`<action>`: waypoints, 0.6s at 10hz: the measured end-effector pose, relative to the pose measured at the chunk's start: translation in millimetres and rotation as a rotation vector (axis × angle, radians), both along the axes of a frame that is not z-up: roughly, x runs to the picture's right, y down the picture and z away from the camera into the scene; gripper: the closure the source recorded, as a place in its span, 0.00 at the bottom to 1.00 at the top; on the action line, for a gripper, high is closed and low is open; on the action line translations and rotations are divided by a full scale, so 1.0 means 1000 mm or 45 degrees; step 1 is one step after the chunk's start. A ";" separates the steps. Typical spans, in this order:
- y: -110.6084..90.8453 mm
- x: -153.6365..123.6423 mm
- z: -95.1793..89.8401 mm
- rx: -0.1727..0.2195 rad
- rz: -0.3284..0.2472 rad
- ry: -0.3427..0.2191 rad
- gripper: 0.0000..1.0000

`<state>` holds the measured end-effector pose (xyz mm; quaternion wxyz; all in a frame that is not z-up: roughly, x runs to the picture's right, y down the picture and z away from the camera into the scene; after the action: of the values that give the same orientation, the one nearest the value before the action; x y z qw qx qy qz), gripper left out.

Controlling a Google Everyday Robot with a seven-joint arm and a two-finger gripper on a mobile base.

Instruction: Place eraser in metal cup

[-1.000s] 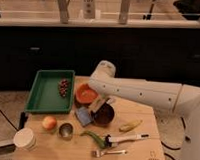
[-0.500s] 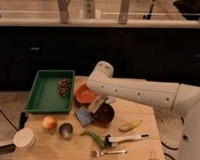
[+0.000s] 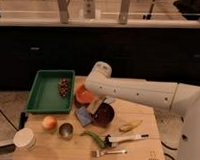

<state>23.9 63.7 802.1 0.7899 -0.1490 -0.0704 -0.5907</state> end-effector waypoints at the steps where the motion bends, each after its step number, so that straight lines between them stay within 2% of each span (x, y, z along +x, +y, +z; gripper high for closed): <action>1: 0.000 -0.002 0.000 0.000 -0.014 -0.009 0.83; 6: 0.000 -0.008 0.000 -0.003 -0.085 -0.046 0.83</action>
<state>15.6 64.2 801.6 0.7681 -0.1414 -0.0803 -0.6193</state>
